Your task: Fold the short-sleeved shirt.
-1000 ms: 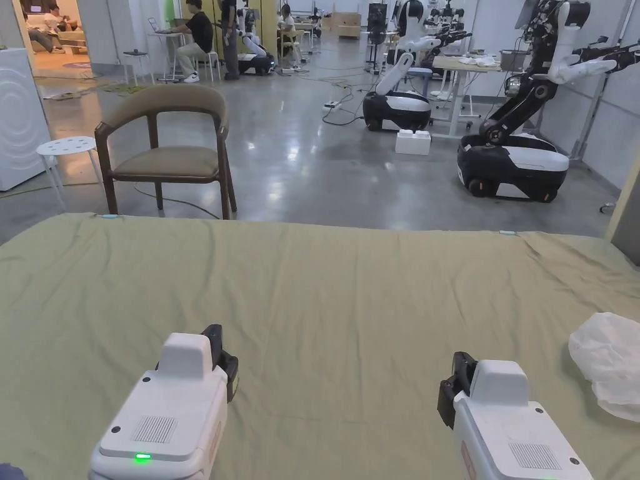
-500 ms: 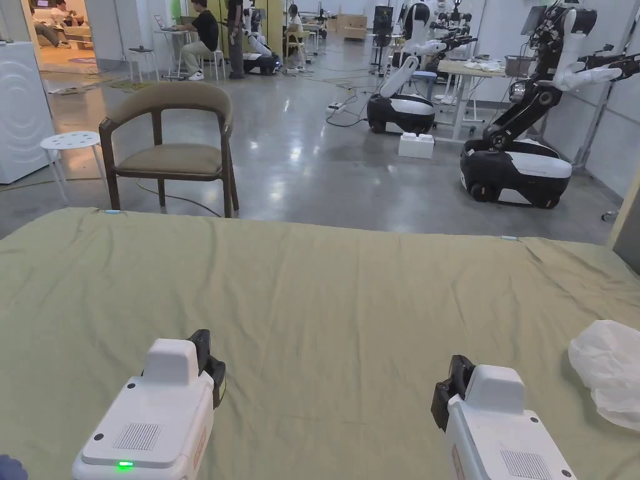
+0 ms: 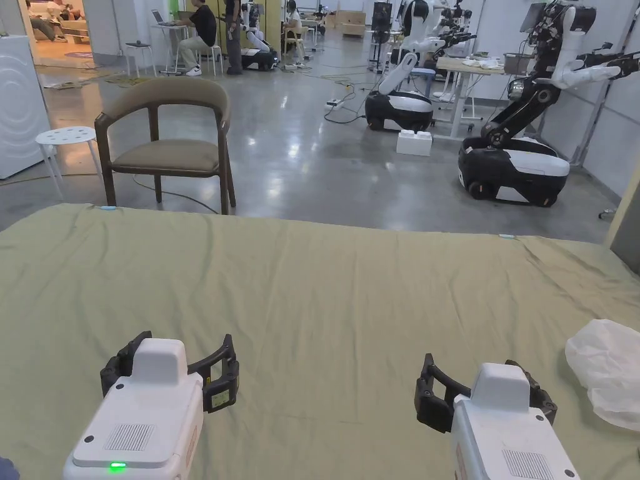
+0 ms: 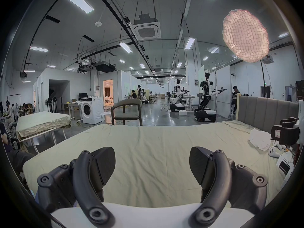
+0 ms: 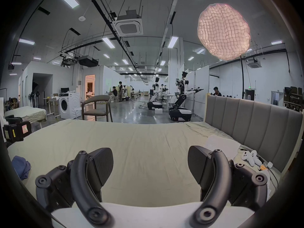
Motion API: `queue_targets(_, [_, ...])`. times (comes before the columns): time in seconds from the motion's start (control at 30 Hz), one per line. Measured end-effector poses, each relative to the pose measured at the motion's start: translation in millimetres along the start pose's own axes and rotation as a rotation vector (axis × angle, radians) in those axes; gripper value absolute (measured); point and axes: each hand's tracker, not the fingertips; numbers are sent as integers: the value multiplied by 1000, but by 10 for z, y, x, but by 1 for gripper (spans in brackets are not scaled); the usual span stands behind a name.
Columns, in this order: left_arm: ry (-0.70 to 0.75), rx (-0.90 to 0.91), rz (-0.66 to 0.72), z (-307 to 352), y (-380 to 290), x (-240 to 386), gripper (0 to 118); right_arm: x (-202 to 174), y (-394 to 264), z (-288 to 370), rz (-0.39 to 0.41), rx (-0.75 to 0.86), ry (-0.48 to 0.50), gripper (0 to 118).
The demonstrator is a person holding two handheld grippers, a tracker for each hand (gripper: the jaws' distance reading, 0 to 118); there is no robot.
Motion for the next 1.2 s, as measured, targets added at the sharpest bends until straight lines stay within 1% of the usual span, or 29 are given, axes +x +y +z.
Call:
queue_targets(0.1, [12,-7,12,-19,-5,-24,102,30,18,-20,-17,6,21,101])
queue_targets(0.17, [20,-12,36,-22,-1,-34,105,54,22,-24,-39,13,52,102])
queue_targets(0.27, [5,-8,70,-25,21,-72,106,18,43,-28,-41,15,42,104])
queue_targets(0.3, [-4,-5,78,-25,28,-75,107,-1,51,-29,-32,15,32,104])
queue_targets(0.37, [-24,-6,84,-39,37,-94,110,-1,59,-34,-42,21,32,104])
queue_targets(0.43, [-24,1,84,-33,55,-76,110,23,87,-69,-113,-2,40,104])
queue_targets(0.47, [-18,6,79,-33,67,-68,110,27,102,-84,-132,-18,29,104])
queue_targets(0.53, [-2,17,76,-31,80,-46,110,9,142,-118,-127,-44,-39,104])
queue_targets(0.57, [-1,19,79,-32,85,-45,110,-7,153,-128,-112,-50,-60,104])
queue_targets(0.63, [-1,25,94,-40,89,-52,110,-31,166,-144,-88,-62,-77,104])
queue_targets(0.73, [15,55,121,-37,95,-49,110,-38,184,-154,-85,-78,-53,104])
queue_targets(0.8, [25,83,131,-27,94,-44,110,-39,191,-159,-99,-90,-32,104])
queue_targets(0.97, [40,92,105,-43,96,-29,110,-47,233,-171,-130,-119,-15,104])
queue_targets(1.2, [18,97,116,-46,91,-36,110,-14,304,-214,-213,-209,-27,104])
